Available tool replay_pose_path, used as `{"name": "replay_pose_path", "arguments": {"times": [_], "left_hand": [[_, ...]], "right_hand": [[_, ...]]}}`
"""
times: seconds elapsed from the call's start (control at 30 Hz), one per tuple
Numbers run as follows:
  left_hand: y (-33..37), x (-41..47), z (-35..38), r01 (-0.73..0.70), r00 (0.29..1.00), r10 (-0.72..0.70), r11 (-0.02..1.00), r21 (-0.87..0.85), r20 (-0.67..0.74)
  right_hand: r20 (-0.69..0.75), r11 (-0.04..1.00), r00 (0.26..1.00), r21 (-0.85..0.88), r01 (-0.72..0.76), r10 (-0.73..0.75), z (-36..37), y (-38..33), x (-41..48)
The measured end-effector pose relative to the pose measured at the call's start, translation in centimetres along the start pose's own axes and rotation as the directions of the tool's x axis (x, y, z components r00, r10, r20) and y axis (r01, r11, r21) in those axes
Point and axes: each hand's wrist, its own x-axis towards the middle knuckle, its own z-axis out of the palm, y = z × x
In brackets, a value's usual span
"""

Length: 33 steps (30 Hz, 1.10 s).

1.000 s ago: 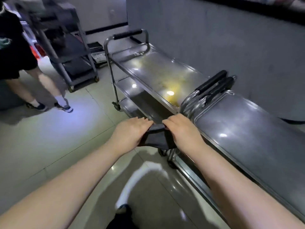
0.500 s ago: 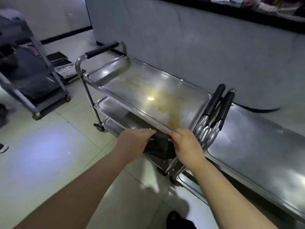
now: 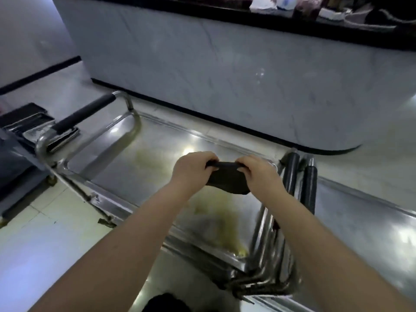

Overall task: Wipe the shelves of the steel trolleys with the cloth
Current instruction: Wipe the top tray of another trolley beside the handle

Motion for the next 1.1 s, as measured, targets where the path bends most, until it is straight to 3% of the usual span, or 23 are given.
{"name": "replay_pose_path", "arguments": {"times": [0.07,0.17,0.3,0.43,0.6,0.77,0.83,0.93,1.0,1.1], "left_hand": [[-0.2,5.0,0.4,-0.087,0.995,0.084,0.994,0.060,0.053],[0.5,12.4,0.9,-0.231,0.969,0.222,0.969,0.083,0.104],[-0.5,17.3,3.9,-0.276,0.947,0.272,0.961,0.003,0.172],[-4.4,15.6,8.7,-0.333,0.883,0.348,0.937,-0.103,0.313],[-10.5,8.7,13.8,-0.370,0.731,0.352,0.924,-0.094,0.584],[-13.1,5.3,14.4,-0.395,0.731,0.478,0.878,-0.270,0.487],[-13.6,4.4,14.3,-0.460,0.648,0.543,0.838,-0.294,0.534],[-15.0,3.3,14.2,-0.514,0.535,0.624,0.776,-0.366,0.570],[-15.6,3.5,14.0,-0.492,0.535,0.624,0.778,-0.390,0.570],[-16.3,6.2,14.4,-0.360,0.688,0.477,0.878,-0.314,0.546]], "right_hand": [[-0.001,0.995,0.996,-0.053,-0.085,0.085,-0.2,1.5,3.9],[-0.133,0.965,0.965,-0.103,-0.242,0.227,-0.8,3.8,8.6],[-0.281,0.917,0.916,-0.197,-0.347,0.286,0.7,5.7,9.7],[-0.339,0.844,0.878,-0.304,-0.442,0.338,6.1,5.8,7.1],[-0.225,0.775,0.800,-0.207,-0.597,0.556,15.3,4.3,1.8],[-0.316,0.746,0.739,-0.127,-0.654,0.595,18.3,2.3,-2.2],[-0.318,0.713,0.709,-0.129,-0.690,0.629,18.8,1.1,-4.3],[-0.182,0.680,0.703,-0.176,-0.711,0.688,19.8,-0.8,-6.8],[-0.126,0.681,0.699,-0.158,-0.715,0.704,20.0,-1.1,-7.1],[-0.176,0.697,0.698,-0.076,-0.713,0.694,19.8,-0.6,-4.9]]}}
